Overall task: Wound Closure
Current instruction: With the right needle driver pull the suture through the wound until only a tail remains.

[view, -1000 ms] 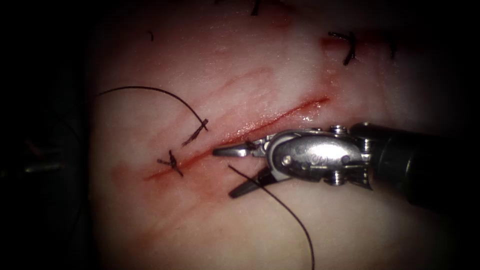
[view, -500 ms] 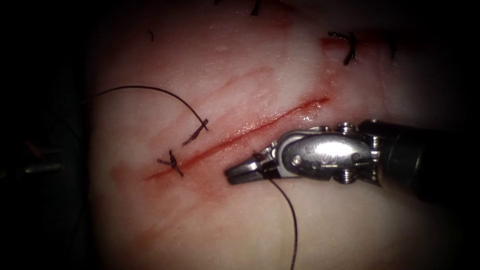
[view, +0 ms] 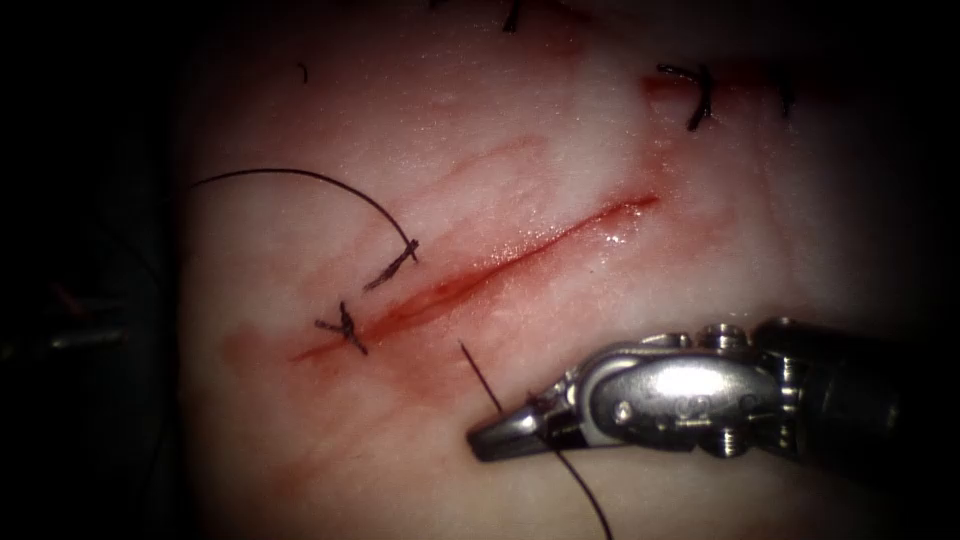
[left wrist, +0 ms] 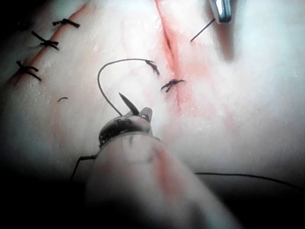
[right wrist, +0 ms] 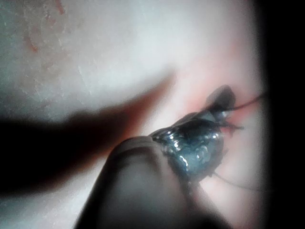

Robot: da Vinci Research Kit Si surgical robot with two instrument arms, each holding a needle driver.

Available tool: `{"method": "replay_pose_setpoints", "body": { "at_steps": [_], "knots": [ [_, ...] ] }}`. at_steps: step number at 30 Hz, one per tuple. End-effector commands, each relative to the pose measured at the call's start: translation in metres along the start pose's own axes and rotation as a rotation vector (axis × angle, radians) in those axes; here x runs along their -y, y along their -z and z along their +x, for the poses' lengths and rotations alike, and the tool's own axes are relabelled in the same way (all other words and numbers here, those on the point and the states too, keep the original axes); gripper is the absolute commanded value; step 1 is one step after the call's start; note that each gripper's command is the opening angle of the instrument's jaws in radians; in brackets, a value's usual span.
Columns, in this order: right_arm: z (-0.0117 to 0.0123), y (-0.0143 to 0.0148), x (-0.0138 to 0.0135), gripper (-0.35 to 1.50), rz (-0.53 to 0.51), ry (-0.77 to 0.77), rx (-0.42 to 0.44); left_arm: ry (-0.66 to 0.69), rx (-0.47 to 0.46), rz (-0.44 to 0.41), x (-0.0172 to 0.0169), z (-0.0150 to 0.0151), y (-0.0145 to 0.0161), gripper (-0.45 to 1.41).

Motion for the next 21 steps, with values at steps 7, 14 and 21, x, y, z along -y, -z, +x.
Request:
{"method": "replay_pose_setpoints", "body": {
  "at_steps": [7,14,21],
  "knots": [
    [0.0063,-0.0015,0.0036,-0.35,0.09,0.0,-0.054,-0.002,-0.004,-0.003,0.0001,0.0003,-0.001,-0.35],
    [0.0119,-0.0022,0.0063,-0.35,0.285,-0.033,-0.148,-0.002,-0.007,-0.006,0.0001,0.0004,-0.001,-0.35],
    [0.0148,-0.0026,0.0065,-0.06,0.353,-0.087,-0.215,-0.003,-0.008,-0.006,0.0,0.0003,-0.001,-0.35]
  ]
}}
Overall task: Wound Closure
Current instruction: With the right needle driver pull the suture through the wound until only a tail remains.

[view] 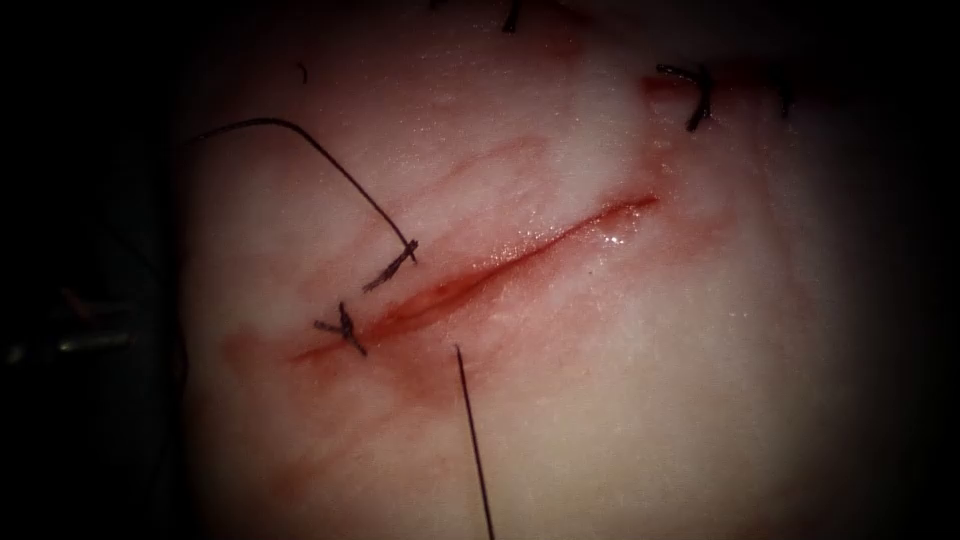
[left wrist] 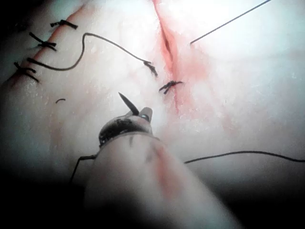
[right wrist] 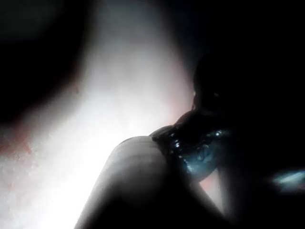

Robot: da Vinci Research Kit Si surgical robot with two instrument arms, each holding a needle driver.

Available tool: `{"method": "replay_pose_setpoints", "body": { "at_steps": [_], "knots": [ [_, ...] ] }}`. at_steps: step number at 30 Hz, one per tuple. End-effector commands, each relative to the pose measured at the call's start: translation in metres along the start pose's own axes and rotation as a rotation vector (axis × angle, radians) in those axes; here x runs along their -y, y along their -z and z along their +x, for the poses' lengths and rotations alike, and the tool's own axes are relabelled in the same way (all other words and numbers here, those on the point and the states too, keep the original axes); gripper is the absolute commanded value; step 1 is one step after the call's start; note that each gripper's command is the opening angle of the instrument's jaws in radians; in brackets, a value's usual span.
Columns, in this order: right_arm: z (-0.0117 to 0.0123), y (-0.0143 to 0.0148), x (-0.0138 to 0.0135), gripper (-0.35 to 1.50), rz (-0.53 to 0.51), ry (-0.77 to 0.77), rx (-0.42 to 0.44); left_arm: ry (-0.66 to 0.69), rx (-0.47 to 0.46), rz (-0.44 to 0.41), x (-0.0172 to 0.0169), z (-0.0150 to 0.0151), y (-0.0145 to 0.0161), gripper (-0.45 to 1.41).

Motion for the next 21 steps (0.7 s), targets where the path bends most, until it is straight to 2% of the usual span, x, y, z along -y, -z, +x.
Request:
{"method": "replay_pose_setpoints", "body": {
  "at_steps": [1,2,3,8,14,17,21],
  "knots": [
    [-0.0003,0.0,-0.0022,0.44,-0.091,0.009,0.008,-0.002,-0.002,0.0,0.0003,0.0002,-0.0007,-0.35],
    [-0.0004,0.0004,-0.003,0.94,-0.178,0.003,0.019,-0.002,-0.002,0.001,0.0003,0.0002,-0.0007,-0.35],
    [-0.0005,0.0009,-0.004,1.29,-0.271,-0.011,0.034,-0.002,-0.002,0.001,0.0003,0.0003,-0.0007,-0.35],
    [-0.0017,0.0058,-0.0083,1.48,-0.435,-0.065,0.058,-0.002,-0.002,0.001,0.0003,0.0003,-0.0008,-0.35],
    [-0.0022,0.0121,-0.0115,1.48,-0.537,-0.043,0.081,-0.002,-0.002,0.001,0.0003,0.0003,-0.0008,-0.35],
    [-0.0028,0.0136,-0.0123,1.48,-0.525,-0.027,0.044,-0.002,-0.002,0.001,0.0003,0.0003,-0.0008,-0.35],
    [-0.005,0.0136,-0.0128,1.48,-0.53,-0.015,0.057,-0.002,-0.002,0.001,0.0002,0.0003,-0.0008,-0.35]
  ]
}}
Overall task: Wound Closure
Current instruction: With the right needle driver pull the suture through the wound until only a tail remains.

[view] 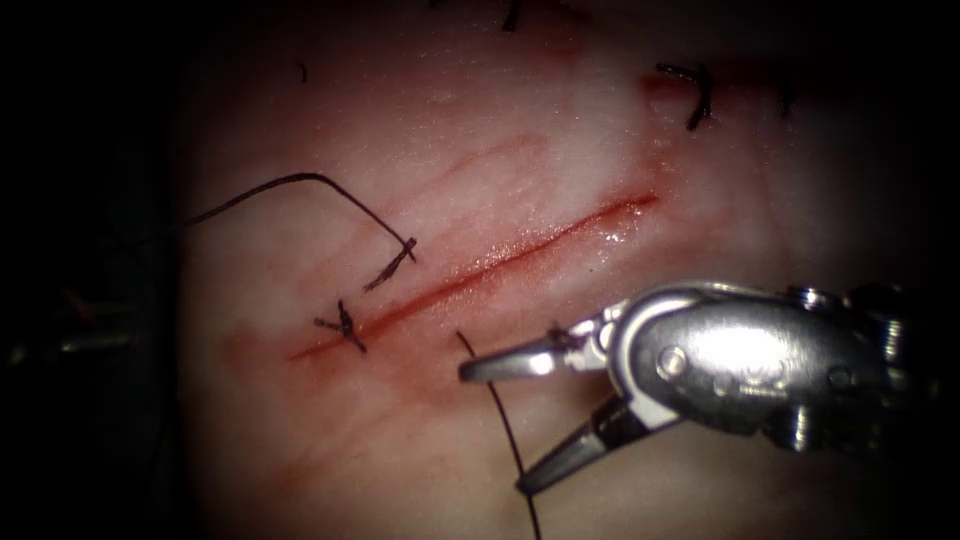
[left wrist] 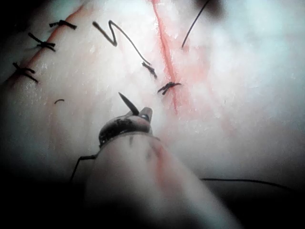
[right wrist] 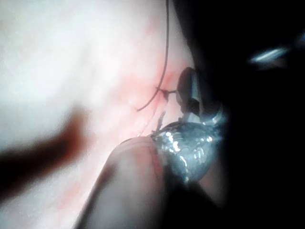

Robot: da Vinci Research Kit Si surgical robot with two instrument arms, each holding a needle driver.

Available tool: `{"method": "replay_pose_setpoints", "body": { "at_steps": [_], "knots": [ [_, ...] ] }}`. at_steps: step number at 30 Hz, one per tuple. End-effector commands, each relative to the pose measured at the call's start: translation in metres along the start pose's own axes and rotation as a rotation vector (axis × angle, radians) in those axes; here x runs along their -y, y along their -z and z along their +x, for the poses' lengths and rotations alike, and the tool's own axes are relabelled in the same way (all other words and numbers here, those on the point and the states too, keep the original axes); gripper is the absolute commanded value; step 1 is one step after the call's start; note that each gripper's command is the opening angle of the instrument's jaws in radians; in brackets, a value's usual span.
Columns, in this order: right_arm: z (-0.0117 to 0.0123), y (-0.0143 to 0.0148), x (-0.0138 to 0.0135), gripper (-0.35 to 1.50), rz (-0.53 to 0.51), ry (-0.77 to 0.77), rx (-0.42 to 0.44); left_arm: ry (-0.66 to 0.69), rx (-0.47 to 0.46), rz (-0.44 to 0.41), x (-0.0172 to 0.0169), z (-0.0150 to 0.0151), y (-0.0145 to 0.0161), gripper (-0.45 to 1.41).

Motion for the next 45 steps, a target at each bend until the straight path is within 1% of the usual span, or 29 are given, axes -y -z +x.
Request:
{"method": "replay_pose_setpoints", "body": {
  "at_steps": [1,4,9,11,15,19,24,27,30,35,39,43,45],
  "knots": [
    [-0.0017,-0.001,-0.0006,1.48,0.002,0.013,0.003,-0.002,-0.002,0.002,0.0003,0.0002,-0.0007,-0.35],
    [-0.0044,-0.0023,-0.0003,1.48,0.016,0.035,0.006,-0.002,0.0,-0.002,0.0003,0.0002,-0.0007,-0.35],
    [-0.0091,-0.004,0.0,1.46,0.007,0.064,0.036,-0.002,0.0,-0.002,0.0003,0.0002,-0.0007,-0.35],
    [-0.0106,-0.0044,-0.0001,1.43,0.004,0.056,0.043,-0.002,0.0,-0.002,0.0003,0.0002,-0.0007,-0.35],
    [-0.0124,-0.0042,-0.0008,1.38,0.004,0.04,0.046,-0.003,0.0,-0.002,0.0003,0.0002,-0.0007,-0.35],
    [-0.0132,-0.0029,-0.0023,1.33,-0.01,0.019,0.023,-0.003,0.0,-0.002,0.0003,0.0002,-0.0008,-0.35],
    [-0.0133,-0.0003,-0.0042,1.31,-0.119,-0.009,0.038,-0.004,0.002,-0.002,0.0002,0.0001,-0.0008,-0.35],
    [-0.0137,0.0007,-0.0045,1.31,-0.152,-0.019,0.031,-0.004,0.001,-0.004,0.0002,0.0001,-0.0009,-0.35],
    [-0.0143,0.0012,-0.0044,1.29,-0.164,-0.021,0.038,-0.004,0.004,-0.004,0.0002,0.0001,-0.0009,-0.35],
    [-0.0153,0.0006,-0.0034,1.33,-0.151,-0.014,0.036,-0.004,0.004,-0.007,0.0002,0.0001,-0.001,-0.35],
    [-0.0152,-0.0008,-0.0022,1.33,-0.133,-0.004,0.021,-0.004,0.004,-0.007,0.0002,0.0001,-0.001,-0.34],
    [-0.015,-0.0023,-0.0016,1.13,-0.068,0.005,-0.006,-0.004,0.004,-0.007,0.0002,0.0001,-0.001,-0.34],
    [-0.0151,-0.003,-0.0016,1.13,-0.064,0.008,-0.006,-0.004,0.004,-0.007,0.0001,0.0001,-0.001,-0.33]
  ]
}}
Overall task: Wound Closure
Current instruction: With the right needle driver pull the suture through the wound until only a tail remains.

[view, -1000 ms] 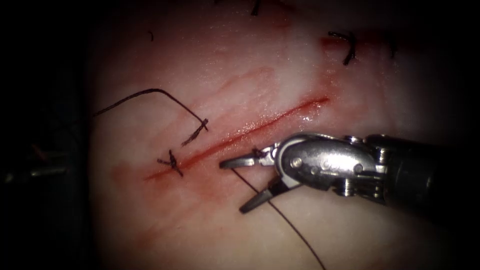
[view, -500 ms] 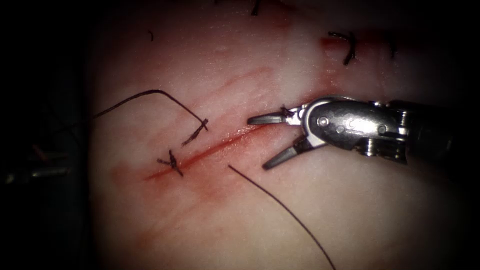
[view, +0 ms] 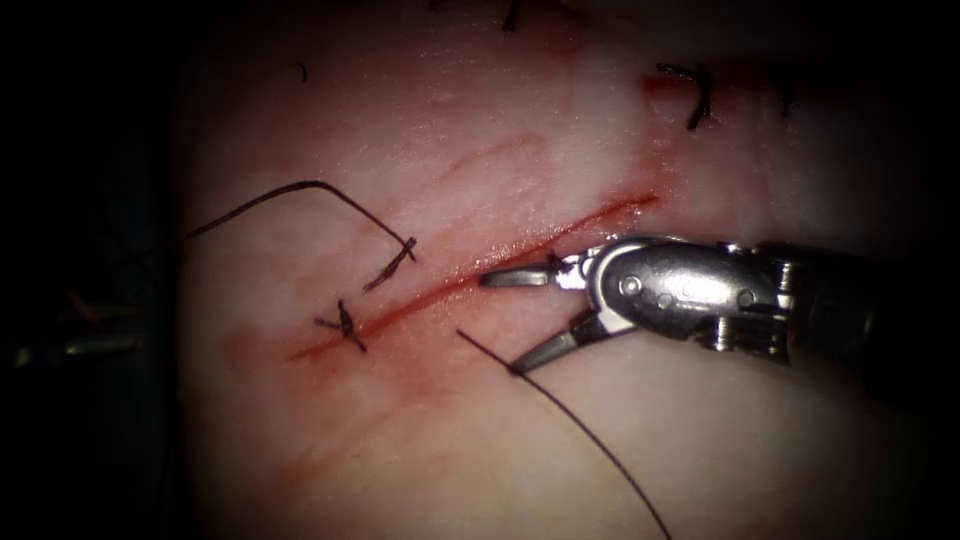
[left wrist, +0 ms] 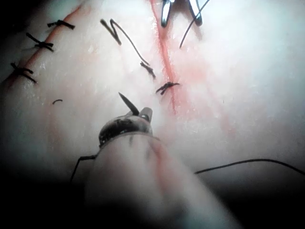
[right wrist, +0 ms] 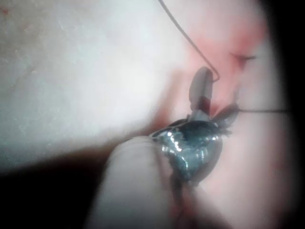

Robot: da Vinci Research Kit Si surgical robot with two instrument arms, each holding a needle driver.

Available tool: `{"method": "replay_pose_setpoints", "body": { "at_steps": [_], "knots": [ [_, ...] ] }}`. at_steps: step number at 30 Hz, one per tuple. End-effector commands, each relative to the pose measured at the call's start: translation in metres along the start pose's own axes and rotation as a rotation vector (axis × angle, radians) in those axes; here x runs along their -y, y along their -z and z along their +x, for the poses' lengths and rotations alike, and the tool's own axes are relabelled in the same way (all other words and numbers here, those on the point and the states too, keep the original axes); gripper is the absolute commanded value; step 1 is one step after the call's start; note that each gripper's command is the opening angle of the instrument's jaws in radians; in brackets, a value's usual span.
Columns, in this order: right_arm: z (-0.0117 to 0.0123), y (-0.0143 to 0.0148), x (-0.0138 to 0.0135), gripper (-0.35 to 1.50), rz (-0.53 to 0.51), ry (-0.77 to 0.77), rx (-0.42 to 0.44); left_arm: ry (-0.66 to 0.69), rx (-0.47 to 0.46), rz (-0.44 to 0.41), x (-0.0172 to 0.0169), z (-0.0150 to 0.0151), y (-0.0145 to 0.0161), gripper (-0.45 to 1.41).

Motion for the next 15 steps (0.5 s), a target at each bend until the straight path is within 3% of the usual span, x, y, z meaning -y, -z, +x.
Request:
{"method": "replay_pose_setpoints", "body": {
  "at_steps": [1,5,8,9,10,11,15],
  "knots": [
    [-0.0004,-0.0016,-0.0003,1.13,0.007,0.006,-0.003,-0.002,-0.002,0.001,0.0003,0.0003,-0.0007,-0.33],
    [-0.0007,-0.003,0.0,1.13,0.018,0.015,-0.007,-0.002,-0.002,0.001,0.0003,0.0003,-0.0007,-0.32],
    [-0.0005,-0.0035,0.0001,0.99,0.021,0.018,-0.018,-0.002,-0.002,0.001,0.0003,0.0003,-0.0007,-0.31],
    [-0.0005,-0.0035,0.0001,0.84,0.023,0.018,-0.019,-0.002,-0.002,0.001,0.0003,0.0003,-0.0007,-0.31],
    [-0.0005,-0.0034,0.0002,0.54,0.025,0.019,-0.02,-0.002,-0.002,0.001,0.0003,0.0003,-0.0007,-0.31],
    [-0.0005,-0.0032,0.0002,0.07,0.028,0.02,-0.021,-0.002,-0.002,0.001,0.0003,0.0003,-0.0007,-0.31],
    [-0.0007,-0.0028,0.0002,-0.14,0.034,0.02,-0.028,-0.002,-0.002,0.001,0.0003,0.0003,-0.0007,-0.31]
  ]
}}
